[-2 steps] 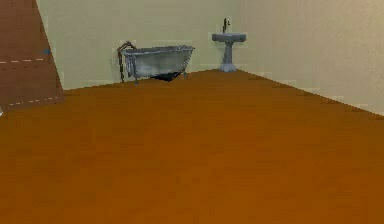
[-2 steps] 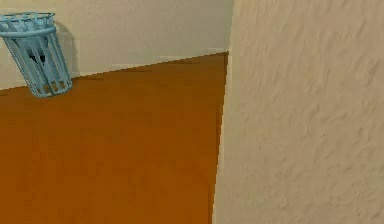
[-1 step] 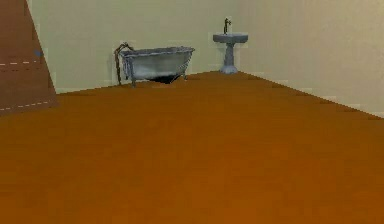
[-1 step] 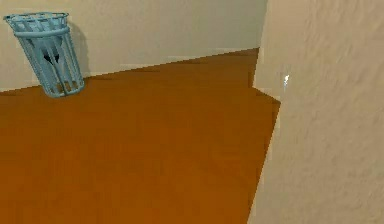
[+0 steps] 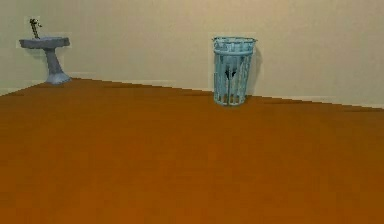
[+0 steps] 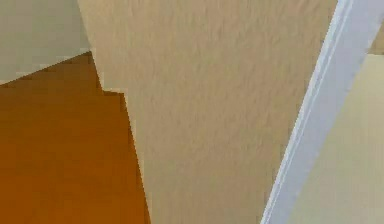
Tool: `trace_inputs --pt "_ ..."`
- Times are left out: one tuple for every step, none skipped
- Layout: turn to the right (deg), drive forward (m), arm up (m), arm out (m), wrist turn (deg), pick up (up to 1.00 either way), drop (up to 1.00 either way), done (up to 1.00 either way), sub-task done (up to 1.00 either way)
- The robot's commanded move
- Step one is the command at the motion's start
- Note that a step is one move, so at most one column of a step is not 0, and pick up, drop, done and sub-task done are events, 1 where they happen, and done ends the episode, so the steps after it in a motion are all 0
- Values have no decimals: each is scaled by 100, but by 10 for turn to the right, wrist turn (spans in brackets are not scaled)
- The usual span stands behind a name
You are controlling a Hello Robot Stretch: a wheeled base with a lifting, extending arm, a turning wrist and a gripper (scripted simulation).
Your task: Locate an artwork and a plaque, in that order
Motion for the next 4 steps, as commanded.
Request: trace_inputs --pt "420 0 0 0 0 0 0 0 0" --pt "0 90 0 0 0 0 0 0 0" --pt "210 0 0 0 0 0 0 0 0" --pt "0 100 0 0 0 0 0 0 0"
